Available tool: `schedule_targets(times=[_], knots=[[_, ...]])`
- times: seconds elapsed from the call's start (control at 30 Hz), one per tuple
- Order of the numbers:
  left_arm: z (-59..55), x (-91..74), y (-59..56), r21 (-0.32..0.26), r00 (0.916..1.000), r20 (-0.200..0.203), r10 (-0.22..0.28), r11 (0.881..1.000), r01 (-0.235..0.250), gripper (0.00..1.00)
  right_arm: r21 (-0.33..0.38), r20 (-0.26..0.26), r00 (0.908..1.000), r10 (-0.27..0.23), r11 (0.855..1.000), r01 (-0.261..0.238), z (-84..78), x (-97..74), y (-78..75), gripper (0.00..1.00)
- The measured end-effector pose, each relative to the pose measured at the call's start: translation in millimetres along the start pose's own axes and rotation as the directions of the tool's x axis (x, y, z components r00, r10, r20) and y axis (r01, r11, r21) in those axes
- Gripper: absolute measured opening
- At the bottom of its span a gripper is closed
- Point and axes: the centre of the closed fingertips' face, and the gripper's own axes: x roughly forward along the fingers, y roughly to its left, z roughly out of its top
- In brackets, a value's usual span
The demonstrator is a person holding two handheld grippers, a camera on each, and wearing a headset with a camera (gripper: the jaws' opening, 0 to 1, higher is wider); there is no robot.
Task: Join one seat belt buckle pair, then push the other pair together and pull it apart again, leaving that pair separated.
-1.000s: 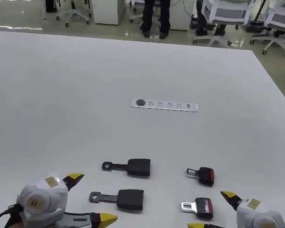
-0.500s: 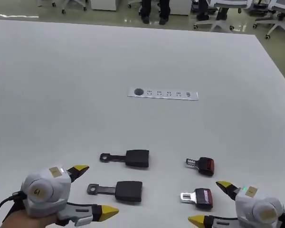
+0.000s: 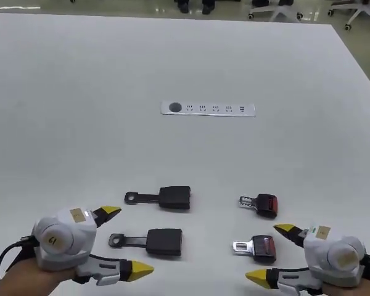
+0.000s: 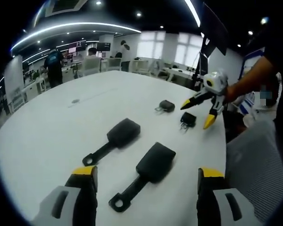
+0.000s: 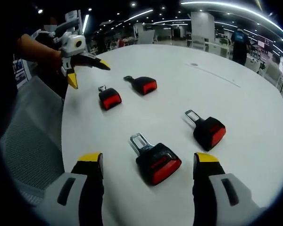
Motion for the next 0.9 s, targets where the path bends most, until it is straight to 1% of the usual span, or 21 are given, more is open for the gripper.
schedule_targets(times=[0.13,0.23,0.3,0.37,0.43,0.57,0.6,0.67,0.7,0.73,0.83,0.9], knots=[[-3.3,5.9,-0.5,0.017,0.9996,-0.022,-0.019,1.0,0.02,0.89,-0.007,-0.015,0.9996,0.023,1.0,-0.023,-3.9,2.3,0.6,0.77],[-8.7,12.6,-1.0,0.036,0.998,-0.038,-0.051,0.998,0.052,0.86,-0.024,-0.035,0.9986,0.04,0.999,-0.041,-6.1,3.2,-0.8,0.76],[-8.8,18.7,-3.2,0.052,0.9961,-0.055,-0.069,0.996,0.072,0.84,-0.027,-0.043,0.9979,0.049,0.998,-0.051,-7.3,2.2,-3.4,0.75],[-9.9,23.3,-6.7,0.062,0.993,-0.075,-0.091,0.993,0.096,0.84,-0.04,-0.051,0.9969,0.06,0.997,-0.062,-9.1,1.5,-5.9,0.73],[-13.6,26.5,-7.3,0.085,0.9897,-0.094,-0.109,0.99,0.117,0.84,-0.064,-0.073,0.9946,0.075,0.995,-0.079,-12.4,1.9,-6.1,0.73],[-10.0,37.1,-13.4,0.113,0.9827,-0.121,-0.14,0.982,0.154,0.83,-0.094,-0.1,0.9897,0.102,0.989,-0.112,-16.9,1.9,-6.8,0.68],[-9.8,38.6,-14.4,0.118,0.9813,-0.126,-0.146,0.98,0.16,0.82,-0.102,-0.109,0.9885,0.105,0.988,-0.116,-18.2,1.8,-7.5,0.66],[-10.9,41.8,-15.6,0.129,0.9782,-0.136,-0.157,0.976,0.175,0.81,-0.108,-0.121,0.9863,0.112,0.986,-0.125,-21.3,2.3,-8.9,0.66],[-12.1,42.9,-15.9,0.131,0.9767,-0.14,-0.163,0.975,0.181,0.8,-0.124,-0.112,0.9865,0.12,0.983,-0.133,-19.6,3.7,-9.2,0.66],[-13.1,44.7,-16.2,0.134,0.974,-0.149,-0.171,0.972,0.191,0.79,-0.117,-0.12,0.9855,0.119,0.984,-0.133,-22.0,4.5,-11.2,0.65],[-16.7,48.7,-18.6,0.153,0.9659,-0.177,-0.189,0.964,0.216,0.77,-0.149,-0.125,0.9833,0.133,0.977,-0.151,-21.4,4.2,-12.4,0.64],[-16.7,50.5,-23.8,0.16,0.96,-0.192,-0.204,0.959,0.235,0.76,-0.168,-0.129,0.981,0.145,0.972,-0.166,-21.1,3.8,-12.4,0.63]])
